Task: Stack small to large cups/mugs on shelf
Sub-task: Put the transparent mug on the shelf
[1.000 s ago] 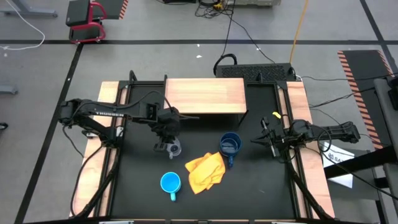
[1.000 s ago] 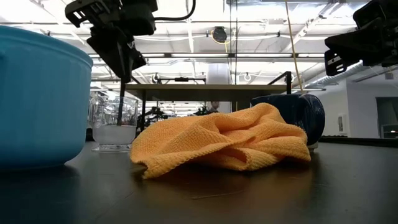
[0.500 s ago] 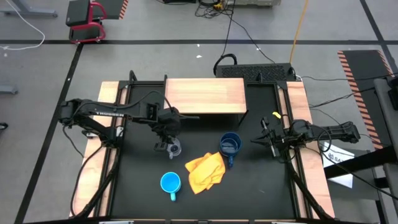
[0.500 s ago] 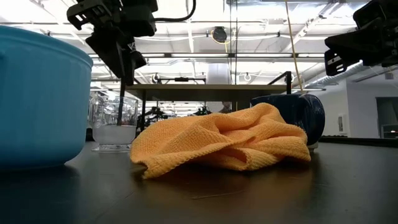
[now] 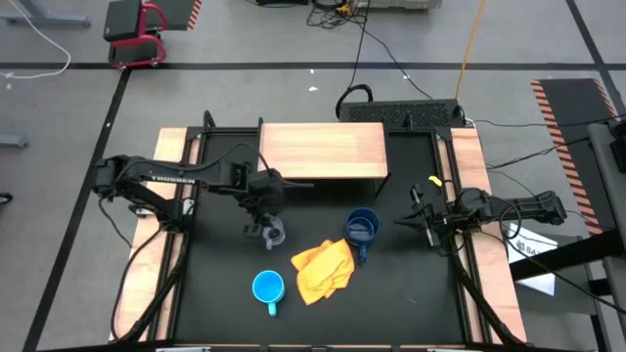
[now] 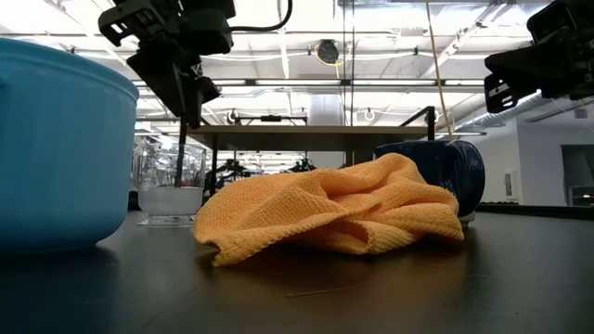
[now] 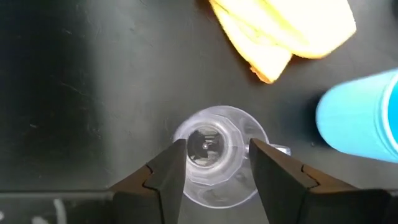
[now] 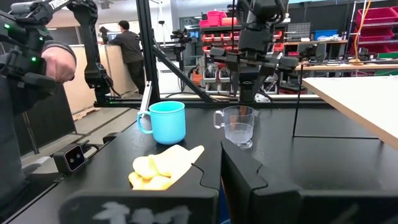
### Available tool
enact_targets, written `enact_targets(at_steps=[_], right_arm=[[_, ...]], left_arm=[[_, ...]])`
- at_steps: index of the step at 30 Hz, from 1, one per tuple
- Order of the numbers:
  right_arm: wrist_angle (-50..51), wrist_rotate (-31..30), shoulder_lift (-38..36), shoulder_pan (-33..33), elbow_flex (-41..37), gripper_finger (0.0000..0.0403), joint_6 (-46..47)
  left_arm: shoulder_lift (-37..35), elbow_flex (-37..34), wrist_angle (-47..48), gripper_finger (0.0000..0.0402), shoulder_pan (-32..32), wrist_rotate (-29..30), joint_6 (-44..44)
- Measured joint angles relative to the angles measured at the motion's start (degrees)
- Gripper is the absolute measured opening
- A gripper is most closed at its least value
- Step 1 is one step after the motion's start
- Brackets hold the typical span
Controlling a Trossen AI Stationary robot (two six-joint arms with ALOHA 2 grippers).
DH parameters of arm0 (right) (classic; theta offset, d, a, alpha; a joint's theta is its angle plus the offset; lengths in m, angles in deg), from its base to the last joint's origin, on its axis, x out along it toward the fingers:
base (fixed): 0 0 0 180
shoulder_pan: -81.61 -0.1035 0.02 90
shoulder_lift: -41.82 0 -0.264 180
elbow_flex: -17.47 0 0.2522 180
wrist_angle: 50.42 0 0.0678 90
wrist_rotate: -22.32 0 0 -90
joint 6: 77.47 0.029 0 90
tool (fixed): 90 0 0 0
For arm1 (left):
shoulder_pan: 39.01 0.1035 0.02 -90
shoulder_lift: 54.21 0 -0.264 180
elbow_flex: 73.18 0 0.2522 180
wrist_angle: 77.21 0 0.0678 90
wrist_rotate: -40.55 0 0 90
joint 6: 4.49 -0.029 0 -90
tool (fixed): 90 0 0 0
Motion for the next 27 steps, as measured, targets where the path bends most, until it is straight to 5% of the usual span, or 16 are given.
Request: enact_targets(at_steps=[27], right_arm=[[0.0,0.0,1.2,0.0,0.0,0.0,0.0]], left_arm=[[5.6,-2.4,-3.2,0.0177,0.2,2.2,-4.9]])
